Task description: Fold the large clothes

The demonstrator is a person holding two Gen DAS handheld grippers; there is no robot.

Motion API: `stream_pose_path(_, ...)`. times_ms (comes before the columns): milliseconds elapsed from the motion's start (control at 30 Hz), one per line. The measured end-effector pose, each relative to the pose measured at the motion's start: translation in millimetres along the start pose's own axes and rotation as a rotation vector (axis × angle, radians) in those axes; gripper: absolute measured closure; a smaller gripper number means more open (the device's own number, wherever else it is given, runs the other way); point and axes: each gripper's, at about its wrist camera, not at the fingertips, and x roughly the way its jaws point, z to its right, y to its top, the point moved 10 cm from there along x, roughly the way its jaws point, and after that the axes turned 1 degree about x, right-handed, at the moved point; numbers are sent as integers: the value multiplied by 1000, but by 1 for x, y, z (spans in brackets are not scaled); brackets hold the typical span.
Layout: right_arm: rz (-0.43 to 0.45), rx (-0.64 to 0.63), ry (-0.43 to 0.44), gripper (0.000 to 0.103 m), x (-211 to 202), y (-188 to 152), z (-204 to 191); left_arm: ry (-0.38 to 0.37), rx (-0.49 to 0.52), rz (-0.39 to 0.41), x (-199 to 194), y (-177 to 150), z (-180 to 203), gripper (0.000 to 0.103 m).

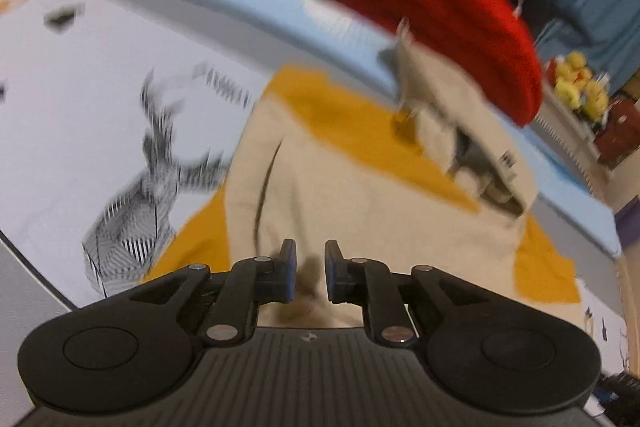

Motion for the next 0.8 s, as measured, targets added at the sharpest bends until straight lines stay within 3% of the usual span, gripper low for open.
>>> stream_pose_path(67, 22, -11, 45, 74, -1, 3, -8, 54, -53, -103, 13, -14, -16, 88)
stream_pose_path(100, 18, -9, 63, 73, 2, 2, -9, 58, -70, -117, 13, -16, -16, 88)
stream_pose_path(200, -18, 39, 58, 71, 16, 2, -1, 71, -40, -78, 1, -9, -8, 86)
stream_pose_path(300, -81, 87, -37, 71, 34, -4, 20, 74, 16, -22, -7, -3, 2, 81)
stream_pose_path(367, -114, 104, -80, 71, 41, -10, 31, 83, 33, -45, 2, -7, 1, 80)
stream_pose_path(467, -135, 118, -95, 72, 43, -12, 35, 102, -35, -110, 10, -13, -10, 80)
stream_pose_path(567, -91, 70, -114, 71, 33, -3, 27, 110, 28, -50, -3, -2, 0, 78)
stream_pose_path(667, -13, 26, -71, 71, 21, 9, 14, 109, 90, -13, -6, 1, 9, 70)
stream_pose_path(733, 9, -7, -24, 67, 20, 10, 7, 111, 72, -71, 7, -8, 2, 70)
stream_pose_path(800, -26, -1, -27, 66, 28, 2, 10, 117, 21, -129, 13, -18, -7, 71)
